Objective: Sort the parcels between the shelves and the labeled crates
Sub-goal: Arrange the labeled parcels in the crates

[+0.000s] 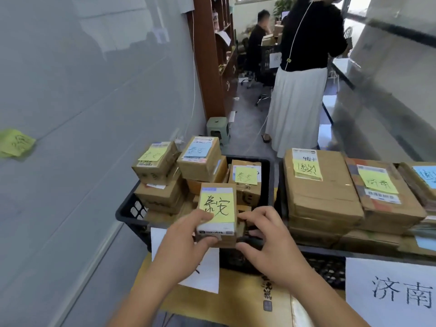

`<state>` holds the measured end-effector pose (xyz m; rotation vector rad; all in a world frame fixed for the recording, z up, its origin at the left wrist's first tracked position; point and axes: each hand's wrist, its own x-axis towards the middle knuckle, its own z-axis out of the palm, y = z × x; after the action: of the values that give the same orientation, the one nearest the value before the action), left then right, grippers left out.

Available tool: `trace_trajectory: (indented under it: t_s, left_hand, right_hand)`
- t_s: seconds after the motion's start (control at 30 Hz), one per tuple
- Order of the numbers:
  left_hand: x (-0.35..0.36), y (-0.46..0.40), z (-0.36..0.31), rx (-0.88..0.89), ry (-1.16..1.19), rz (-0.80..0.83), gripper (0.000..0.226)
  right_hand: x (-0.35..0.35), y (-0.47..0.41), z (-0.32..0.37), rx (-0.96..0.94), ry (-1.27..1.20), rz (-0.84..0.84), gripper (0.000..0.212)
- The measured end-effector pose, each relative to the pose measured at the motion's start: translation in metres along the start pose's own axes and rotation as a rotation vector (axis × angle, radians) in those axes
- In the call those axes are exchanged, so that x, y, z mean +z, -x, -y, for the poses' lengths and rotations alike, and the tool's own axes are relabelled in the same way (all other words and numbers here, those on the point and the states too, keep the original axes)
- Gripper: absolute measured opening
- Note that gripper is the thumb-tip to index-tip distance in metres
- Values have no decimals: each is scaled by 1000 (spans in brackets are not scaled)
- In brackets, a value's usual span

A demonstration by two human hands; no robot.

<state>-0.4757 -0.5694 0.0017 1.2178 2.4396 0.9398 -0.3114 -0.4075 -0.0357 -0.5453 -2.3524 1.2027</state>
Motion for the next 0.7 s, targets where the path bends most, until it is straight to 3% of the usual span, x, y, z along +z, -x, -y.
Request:
trace_trajectory:
  t_s: [0.17,0.43,0.57,0.7]
  left_hand:
    - [-27,-57,35,19,3,118,40]
    - [-48,-148,90,155,-20,596,45]
    - [-44,-183,108,244,22,735,41]
    - [-32,-209,120,387,-97,868,45]
  right_hand:
    - [10,-42,-11,38,33,-60,58]
    - [20,-80,-15,243,129,-210,58]
    - [26,-86,-13,301,176,-236,59]
    - [34,-87,-15,345,214,-262,60]
